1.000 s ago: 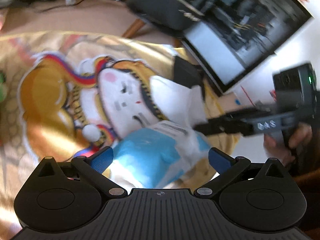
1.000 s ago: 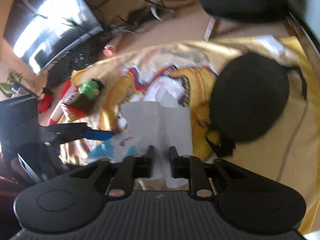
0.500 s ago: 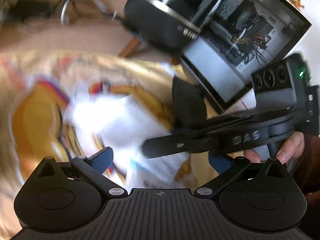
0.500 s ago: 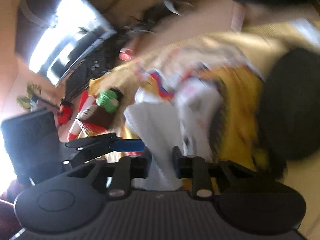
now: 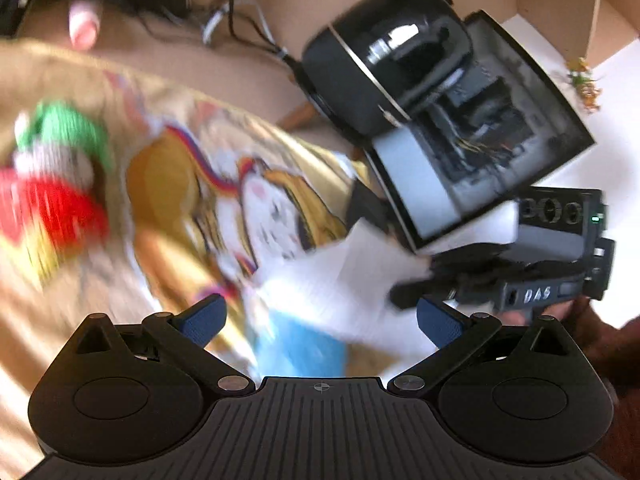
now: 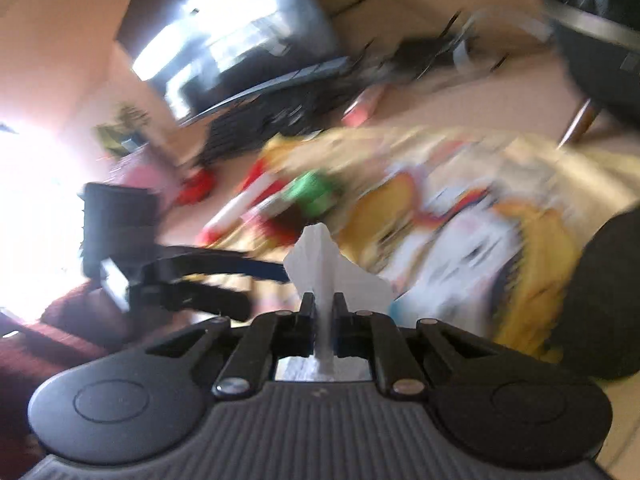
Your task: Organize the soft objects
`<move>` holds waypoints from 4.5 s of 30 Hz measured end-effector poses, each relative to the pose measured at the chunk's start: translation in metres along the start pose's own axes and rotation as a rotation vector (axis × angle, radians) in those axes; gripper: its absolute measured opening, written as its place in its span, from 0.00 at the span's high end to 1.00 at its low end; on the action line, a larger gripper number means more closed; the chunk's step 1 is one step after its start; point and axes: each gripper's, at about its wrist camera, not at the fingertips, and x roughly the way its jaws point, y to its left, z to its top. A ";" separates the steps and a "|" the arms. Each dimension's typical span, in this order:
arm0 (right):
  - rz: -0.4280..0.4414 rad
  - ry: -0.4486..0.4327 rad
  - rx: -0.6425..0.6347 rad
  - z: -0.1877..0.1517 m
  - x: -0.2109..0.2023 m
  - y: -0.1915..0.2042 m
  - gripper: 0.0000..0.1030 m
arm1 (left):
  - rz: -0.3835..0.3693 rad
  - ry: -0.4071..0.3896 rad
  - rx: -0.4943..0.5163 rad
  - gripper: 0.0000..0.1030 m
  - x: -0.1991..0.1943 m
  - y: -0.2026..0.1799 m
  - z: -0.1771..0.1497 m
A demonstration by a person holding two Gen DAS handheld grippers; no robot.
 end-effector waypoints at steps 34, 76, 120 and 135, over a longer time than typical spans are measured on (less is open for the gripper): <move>-0.196 0.149 0.032 0.020 0.041 -0.052 0.34 | 0.104 0.158 -0.140 0.00 0.066 -0.007 -0.020; -0.090 0.027 0.141 0.079 0.076 -0.082 0.41 | 0.232 -0.037 -0.014 0.00 0.058 0.023 0.045; -0.520 -0.133 -0.392 0.025 0.005 -0.020 0.94 | 0.624 -0.170 0.441 0.23 0.076 -0.052 -0.006; -0.147 -0.122 -0.260 0.051 0.054 -0.005 0.93 | 0.681 -0.150 0.457 0.23 0.086 -0.053 -0.002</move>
